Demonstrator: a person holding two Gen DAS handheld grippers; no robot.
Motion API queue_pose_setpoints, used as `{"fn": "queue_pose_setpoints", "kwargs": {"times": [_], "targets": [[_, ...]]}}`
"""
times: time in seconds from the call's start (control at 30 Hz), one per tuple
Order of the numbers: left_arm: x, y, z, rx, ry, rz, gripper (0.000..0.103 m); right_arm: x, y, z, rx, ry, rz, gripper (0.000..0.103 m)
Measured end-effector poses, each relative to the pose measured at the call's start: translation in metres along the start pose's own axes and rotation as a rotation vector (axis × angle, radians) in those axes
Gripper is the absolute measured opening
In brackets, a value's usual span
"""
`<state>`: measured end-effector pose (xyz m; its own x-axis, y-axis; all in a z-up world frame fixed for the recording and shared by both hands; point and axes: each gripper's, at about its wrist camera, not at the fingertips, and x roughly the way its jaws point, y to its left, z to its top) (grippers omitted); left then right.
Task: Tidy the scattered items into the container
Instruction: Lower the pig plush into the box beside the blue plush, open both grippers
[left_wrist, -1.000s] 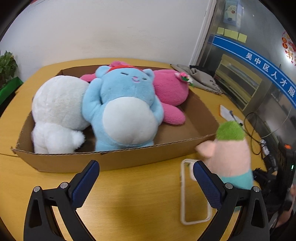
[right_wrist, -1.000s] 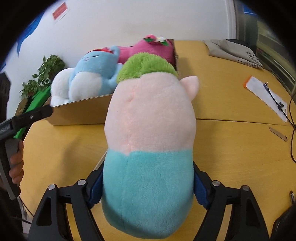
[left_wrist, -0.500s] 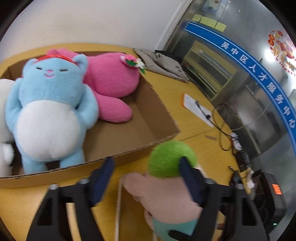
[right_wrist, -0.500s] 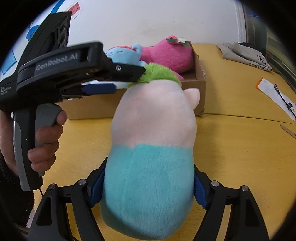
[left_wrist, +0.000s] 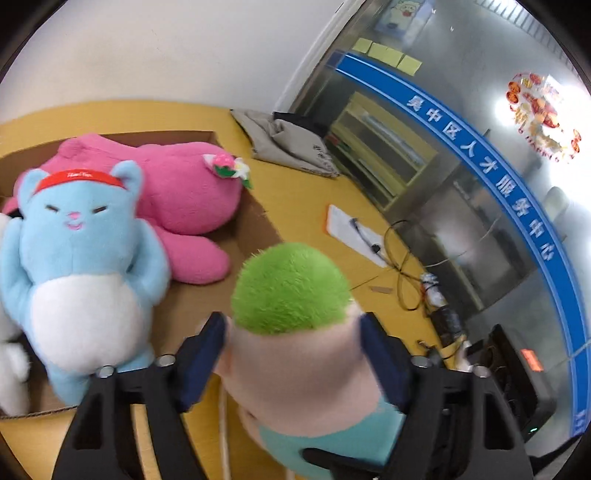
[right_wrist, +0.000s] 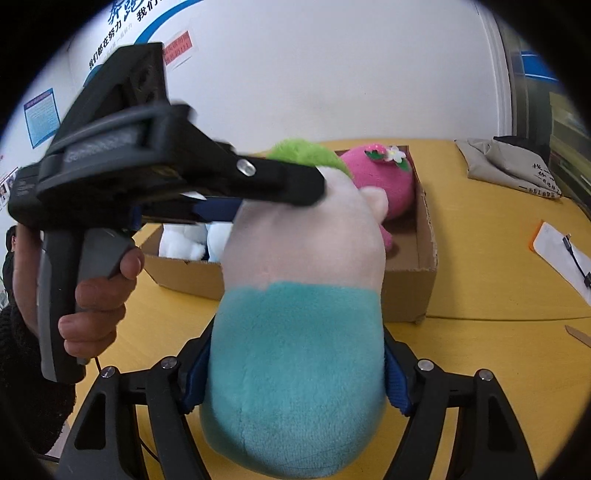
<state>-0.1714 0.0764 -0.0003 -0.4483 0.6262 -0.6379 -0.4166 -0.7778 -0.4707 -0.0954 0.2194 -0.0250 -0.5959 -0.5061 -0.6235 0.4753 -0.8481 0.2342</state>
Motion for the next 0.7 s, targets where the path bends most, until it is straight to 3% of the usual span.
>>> {"fn": "queue_pose_setpoints", "kwargs": {"times": [0.17,0.3,0.37,0.43,0.53,0.7], "targets": [[-0.016,-0.023,0.047,0.138,-0.111,0.048,0.072,-0.003,-0.006,0.042,-0.023,-0.077,-0.019,0.074],[-0.009,-0.013,0.094,0.199,-0.167,0.102,0.072,0.012,-0.018,0.091,-0.066,-0.168,-0.032,0.074],[0.012,0.003,0.113,0.192,-0.138,0.129,0.071,0.035,-0.028,0.105,-0.074,-0.185,-0.048,0.074],[0.048,0.025,0.12,0.169,-0.055,0.152,0.064,0.065,-0.041,0.107,-0.078,-0.178,-0.086,0.074],[0.099,0.047,0.105,0.152,0.094,0.157,0.064,0.109,-0.06,0.086,-0.044,-0.055,-0.127,0.074],[0.113,0.062,0.096,0.085,0.122,0.054,0.072,0.105,-0.064,0.066,-0.011,0.024,-0.148,0.077]]}}
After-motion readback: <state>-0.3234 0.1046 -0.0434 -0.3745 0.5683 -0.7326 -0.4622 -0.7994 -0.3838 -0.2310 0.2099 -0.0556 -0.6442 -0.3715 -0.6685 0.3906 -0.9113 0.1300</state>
